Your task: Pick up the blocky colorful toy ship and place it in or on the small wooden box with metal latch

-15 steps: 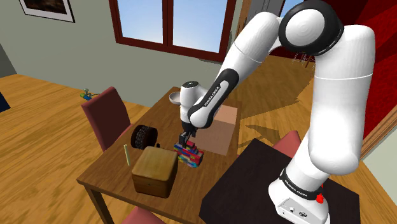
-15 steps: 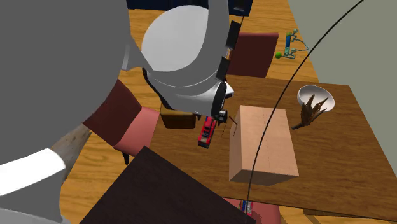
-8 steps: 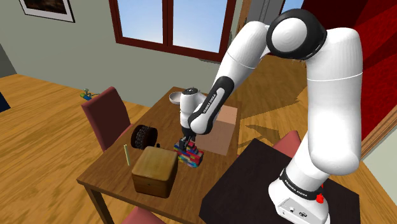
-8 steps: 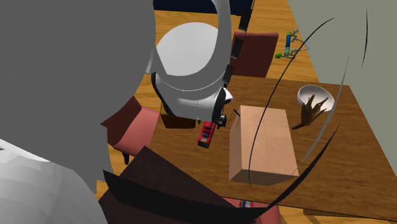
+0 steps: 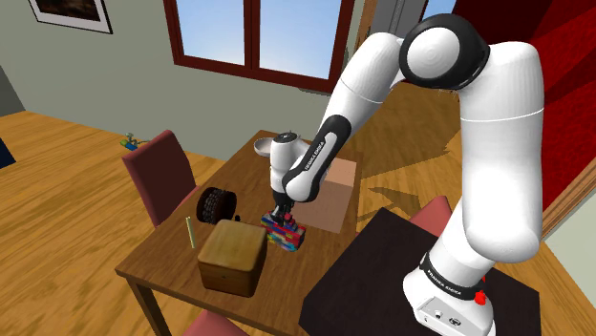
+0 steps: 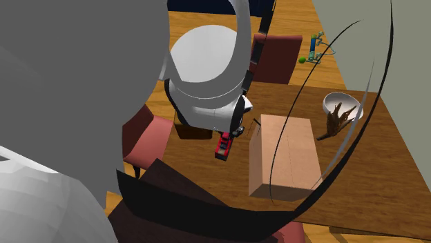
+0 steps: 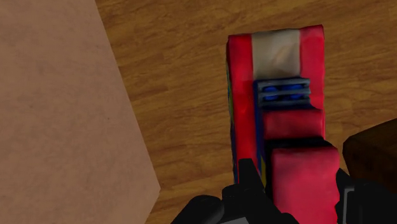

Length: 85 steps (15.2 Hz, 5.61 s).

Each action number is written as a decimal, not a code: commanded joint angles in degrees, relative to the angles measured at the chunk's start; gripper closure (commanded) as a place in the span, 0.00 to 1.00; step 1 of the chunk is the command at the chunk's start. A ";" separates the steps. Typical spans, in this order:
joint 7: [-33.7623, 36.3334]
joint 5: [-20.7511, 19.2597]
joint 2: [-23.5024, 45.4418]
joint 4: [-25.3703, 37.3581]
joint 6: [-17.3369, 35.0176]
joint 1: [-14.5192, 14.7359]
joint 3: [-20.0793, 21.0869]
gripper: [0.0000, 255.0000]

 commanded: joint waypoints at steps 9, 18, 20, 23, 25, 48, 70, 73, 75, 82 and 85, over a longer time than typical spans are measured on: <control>-0.18 0.20 -0.80 -0.23 -0.59 -0.15 0.20 1.00; -2.02 2.29 -8.04 -1.62 -6.40 -1.31 1.82 1.00; -2.45 2.80 -9.58 -1.79 -7.77 -1.51 2.11 1.00; -3.09 3.57 -11.84 -1.93 -9.85 -1.74 2.50 1.00; -3.50 4.06 -13.31 -1.96 -11.27 -1.87 2.72 1.00; -7.15 8.28 -27.39 1.53 -28.61 -2.20 3.63 1.00; 13.22 6.11 -15.12 23.24 -39.48 8.51 12.93 1.00; 13.56 5.68 -14.09 22.16 -37.42 8.58 12.83 1.00; 13.81 5.37 -13.35 21.50 -36.06 8.64 12.76 1.00; 14.77 4.13 -10.45 19.59 -31.40 8.90 12.39 1.00; 15.22 3.52 -9.06 18.96 -29.46 9.05 12.17 1.00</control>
